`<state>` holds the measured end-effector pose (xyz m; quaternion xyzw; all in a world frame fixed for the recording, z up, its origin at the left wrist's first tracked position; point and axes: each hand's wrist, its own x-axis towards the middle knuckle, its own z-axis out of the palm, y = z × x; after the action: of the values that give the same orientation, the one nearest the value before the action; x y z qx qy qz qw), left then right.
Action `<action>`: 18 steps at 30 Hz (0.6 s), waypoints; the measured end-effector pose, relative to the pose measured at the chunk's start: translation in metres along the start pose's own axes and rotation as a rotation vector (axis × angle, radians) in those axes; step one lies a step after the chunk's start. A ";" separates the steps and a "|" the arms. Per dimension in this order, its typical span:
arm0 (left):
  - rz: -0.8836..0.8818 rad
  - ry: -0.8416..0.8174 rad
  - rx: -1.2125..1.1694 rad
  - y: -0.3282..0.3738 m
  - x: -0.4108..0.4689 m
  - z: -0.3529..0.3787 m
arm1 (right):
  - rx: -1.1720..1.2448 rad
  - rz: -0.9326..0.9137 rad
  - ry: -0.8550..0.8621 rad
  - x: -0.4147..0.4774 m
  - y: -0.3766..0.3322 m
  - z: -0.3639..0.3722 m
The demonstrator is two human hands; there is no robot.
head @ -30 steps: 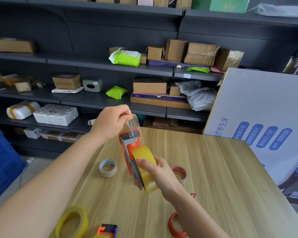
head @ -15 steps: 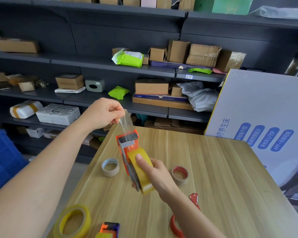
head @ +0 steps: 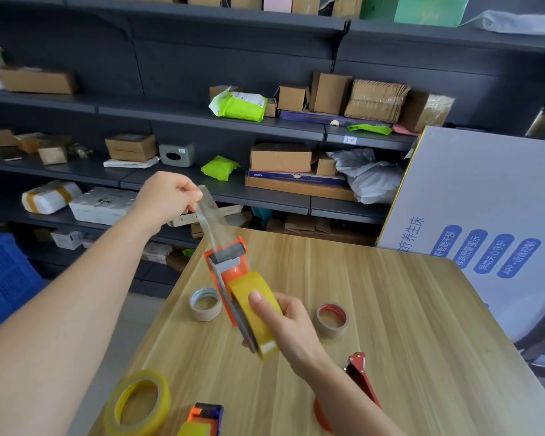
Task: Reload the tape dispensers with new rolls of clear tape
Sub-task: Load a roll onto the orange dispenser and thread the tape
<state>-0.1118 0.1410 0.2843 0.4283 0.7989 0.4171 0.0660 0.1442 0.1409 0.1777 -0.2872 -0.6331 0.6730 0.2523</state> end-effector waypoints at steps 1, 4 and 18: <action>-0.005 0.029 0.006 -0.001 0.002 -0.001 | -0.003 -0.005 0.000 0.001 0.000 -0.001; -0.018 0.060 0.047 -0.003 0.008 -0.005 | 0.005 -0.026 -0.003 0.001 0.002 0.000; -0.321 -0.131 -0.111 -0.034 0.002 0.023 | 0.141 -0.146 0.123 -0.007 0.010 0.002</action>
<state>-0.1240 0.1464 0.2454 0.3174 0.8268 0.4156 0.2072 0.1477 0.1343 0.1682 -0.2627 -0.5869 0.6767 0.3586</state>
